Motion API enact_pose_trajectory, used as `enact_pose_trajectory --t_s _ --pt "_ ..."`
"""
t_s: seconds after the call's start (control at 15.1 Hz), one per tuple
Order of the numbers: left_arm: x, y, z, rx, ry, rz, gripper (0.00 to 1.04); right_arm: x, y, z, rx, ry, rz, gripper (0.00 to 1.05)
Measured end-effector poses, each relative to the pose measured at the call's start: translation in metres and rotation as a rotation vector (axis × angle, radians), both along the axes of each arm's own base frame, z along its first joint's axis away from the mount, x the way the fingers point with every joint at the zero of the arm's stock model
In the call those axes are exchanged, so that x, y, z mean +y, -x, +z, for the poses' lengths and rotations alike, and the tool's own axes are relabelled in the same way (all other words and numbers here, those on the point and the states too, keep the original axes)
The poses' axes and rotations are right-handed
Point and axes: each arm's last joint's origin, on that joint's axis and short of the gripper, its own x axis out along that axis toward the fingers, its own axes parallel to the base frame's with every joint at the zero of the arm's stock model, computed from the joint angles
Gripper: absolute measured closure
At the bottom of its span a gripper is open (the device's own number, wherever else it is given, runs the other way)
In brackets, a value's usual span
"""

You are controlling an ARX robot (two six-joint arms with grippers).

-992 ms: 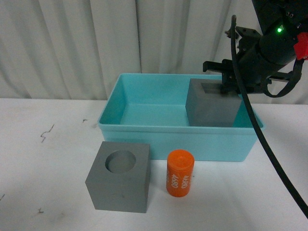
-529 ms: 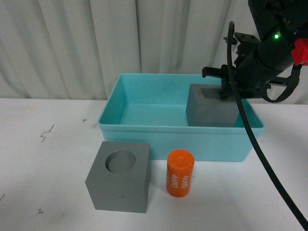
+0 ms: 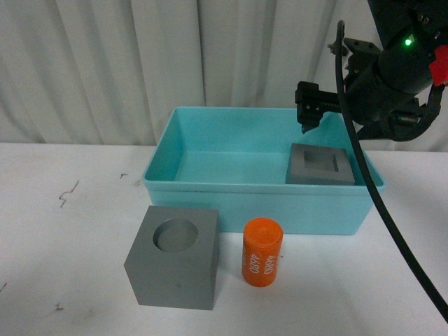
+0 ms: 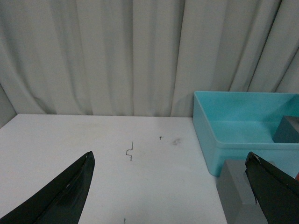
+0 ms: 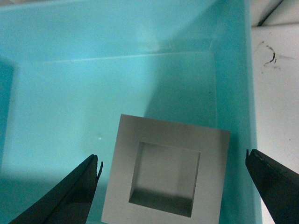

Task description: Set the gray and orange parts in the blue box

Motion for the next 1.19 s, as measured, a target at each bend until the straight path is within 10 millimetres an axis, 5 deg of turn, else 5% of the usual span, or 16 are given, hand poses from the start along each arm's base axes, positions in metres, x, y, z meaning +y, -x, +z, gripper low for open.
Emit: enact_pose_trajectory --t_s 0.26,0.53,0.6,0.86,1.06,1.19 --pt "0.0 0.0 0.0 0.0 0.0 0.0 0.07 -0.015 0.014 0.068 -0.199 -0.054 -0.021 0.06" --pt "0.0 0.0 0.0 0.0 0.0 0.0 0.07 -0.034 0.061 0.141 -0.504 -0.076 -0.038 0.08" --pt "0.0 0.0 0.0 0.0 0.0 0.0 0.07 -0.04 0.079 0.146 -0.704 0.007 -0.099 0.19" --pt "0.0 0.0 0.0 0.0 0.0 0.0 0.07 -0.065 0.191 0.112 -0.962 0.119 -0.136 0.68" --pt "0.0 0.0 0.0 0.0 0.0 0.0 0.07 -0.073 0.222 0.056 -0.845 0.146 -0.116 0.99" --pt "0.0 0.0 0.0 0.0 0.0 0.0 0.07 -0.078 0.245 0.049 -0.886 0.147 -0.119 1.03"
